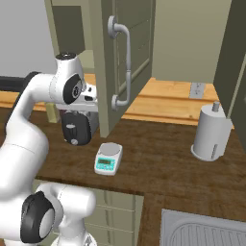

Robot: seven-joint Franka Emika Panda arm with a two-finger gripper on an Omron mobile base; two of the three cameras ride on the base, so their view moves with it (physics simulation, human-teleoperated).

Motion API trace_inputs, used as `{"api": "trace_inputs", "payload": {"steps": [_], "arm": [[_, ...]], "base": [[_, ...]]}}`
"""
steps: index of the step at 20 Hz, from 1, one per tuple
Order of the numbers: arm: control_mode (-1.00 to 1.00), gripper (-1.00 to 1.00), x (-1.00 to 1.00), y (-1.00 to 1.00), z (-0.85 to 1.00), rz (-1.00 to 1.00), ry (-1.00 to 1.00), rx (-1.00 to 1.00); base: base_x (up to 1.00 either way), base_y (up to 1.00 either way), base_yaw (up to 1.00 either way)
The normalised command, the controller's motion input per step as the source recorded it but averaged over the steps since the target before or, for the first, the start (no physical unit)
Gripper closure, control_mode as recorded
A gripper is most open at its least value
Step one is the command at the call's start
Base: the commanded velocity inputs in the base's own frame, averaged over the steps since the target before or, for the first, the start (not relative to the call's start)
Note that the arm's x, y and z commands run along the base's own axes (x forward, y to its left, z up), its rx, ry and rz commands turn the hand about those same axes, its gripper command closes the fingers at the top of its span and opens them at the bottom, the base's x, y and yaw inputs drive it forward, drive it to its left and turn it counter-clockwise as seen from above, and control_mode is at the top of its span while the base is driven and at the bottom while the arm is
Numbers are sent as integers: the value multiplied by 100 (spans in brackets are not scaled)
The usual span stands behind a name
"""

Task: Pick the yogurt and place it on the digital scale for weighing, and close the cabinet.

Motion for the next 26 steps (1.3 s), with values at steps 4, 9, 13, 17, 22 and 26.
{"api": "trace_inputs", "payload": {"steps": [4, 9, 13, 17, 22, 26], "arm": [[-100, -100, -36, -1, 1, 0, -16, 0], [-100, -100, -51, -1, 8, 0, -31, 0], [-100, -100, -44, -1, 14, 0, -29, 0], [-100, -100, -6, 0, 0, 0, -7, 0], [-100, -100, -5, -3, 4, 0, -14, 0], [-100, -100, -20, -16, 56, 0, -51, 2]], "base": [[0, 0, 0], [0, 0, 0], [0, 0, 0], [0, 0, 0], [0, 0, 0], [0, 0, 0]]}}
